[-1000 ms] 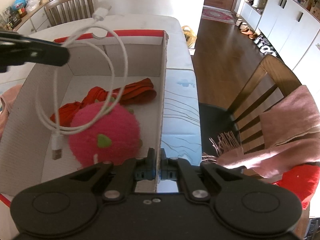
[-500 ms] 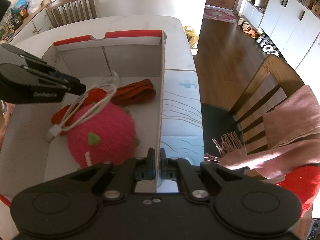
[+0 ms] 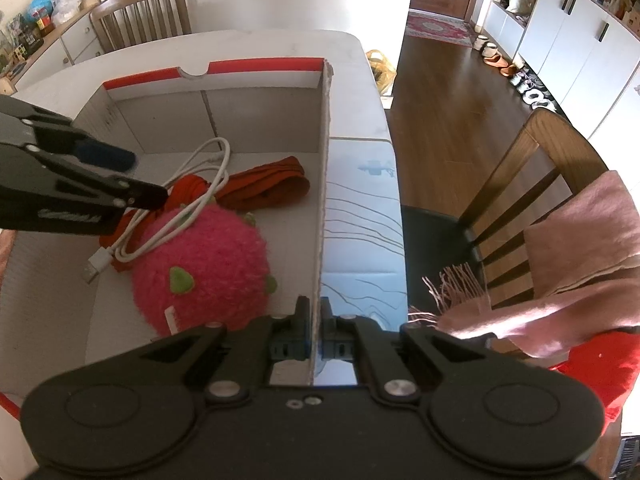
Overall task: Organize objects
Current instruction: 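Lift the white cable with the left gripper and lower it into the box, then open the left gripper to release the cable onto the ball, then move the left gripper out of the box down to the pink towel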
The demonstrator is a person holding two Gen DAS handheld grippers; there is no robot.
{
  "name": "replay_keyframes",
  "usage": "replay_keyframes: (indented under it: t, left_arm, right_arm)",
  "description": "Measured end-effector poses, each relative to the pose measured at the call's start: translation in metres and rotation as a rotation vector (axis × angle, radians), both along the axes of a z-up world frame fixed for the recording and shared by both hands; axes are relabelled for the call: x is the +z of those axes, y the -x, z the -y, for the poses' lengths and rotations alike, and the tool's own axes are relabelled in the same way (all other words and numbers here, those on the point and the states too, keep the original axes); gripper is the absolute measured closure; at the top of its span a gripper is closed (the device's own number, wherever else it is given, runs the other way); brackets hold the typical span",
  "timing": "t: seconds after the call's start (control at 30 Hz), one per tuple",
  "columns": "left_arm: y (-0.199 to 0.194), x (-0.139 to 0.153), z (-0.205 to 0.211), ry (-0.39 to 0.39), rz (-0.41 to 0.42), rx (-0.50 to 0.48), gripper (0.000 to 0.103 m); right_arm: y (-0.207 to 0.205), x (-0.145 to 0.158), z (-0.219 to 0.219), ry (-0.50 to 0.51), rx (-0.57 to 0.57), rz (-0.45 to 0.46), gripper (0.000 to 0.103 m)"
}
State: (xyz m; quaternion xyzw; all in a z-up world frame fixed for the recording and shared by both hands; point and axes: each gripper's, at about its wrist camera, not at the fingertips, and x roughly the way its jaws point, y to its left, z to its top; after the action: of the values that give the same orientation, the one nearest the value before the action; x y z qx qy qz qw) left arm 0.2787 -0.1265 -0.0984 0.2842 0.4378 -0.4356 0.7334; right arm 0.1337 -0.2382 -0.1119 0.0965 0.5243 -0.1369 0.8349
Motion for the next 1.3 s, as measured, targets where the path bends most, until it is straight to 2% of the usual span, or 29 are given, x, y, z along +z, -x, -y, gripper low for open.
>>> replay_keyframes:
  t: [0.03,0.57,0.67,1.0,1.2,1.3]
  left_arm:
    - [0.001,0.003,-0.003,0.011,0.004,0.0,0.046]
    - [0.016,0.057,-0.065,0.152,-0.004,0.03,0.045]
    - [0.018,0.068,-0.078,0.181,0.0,0.051,0.038]
    - [0.02,0.093,-0.126,0.237,0.013,0.092,0.026]
    - [0.008,0.096,-0.161,0.25,0.022,0.172,0.022]
    - [-0.003,0.094,-0.177,0.254,0.017,0.223,0.017]
  right_arm:
    - [0.0,0.0,0.0,0.002,0.001,-0.002,0.101]
    - [-0.003,0.0,-0.004,0.027,0.004,-0.016,0.1]
    - [-0.003,0.001,-0.005,0.031,0.005,-0.019,0.1]
    - [-0.004,0.001,-0.008,0.046,0.003,-0.026,0.1]
    - [-0.004,0.002,-0.009,0.052,0.001,-0.03,0.099]
    - [-0.005,0.002,-0.01,0.055,0.001,-0.033,0.099]
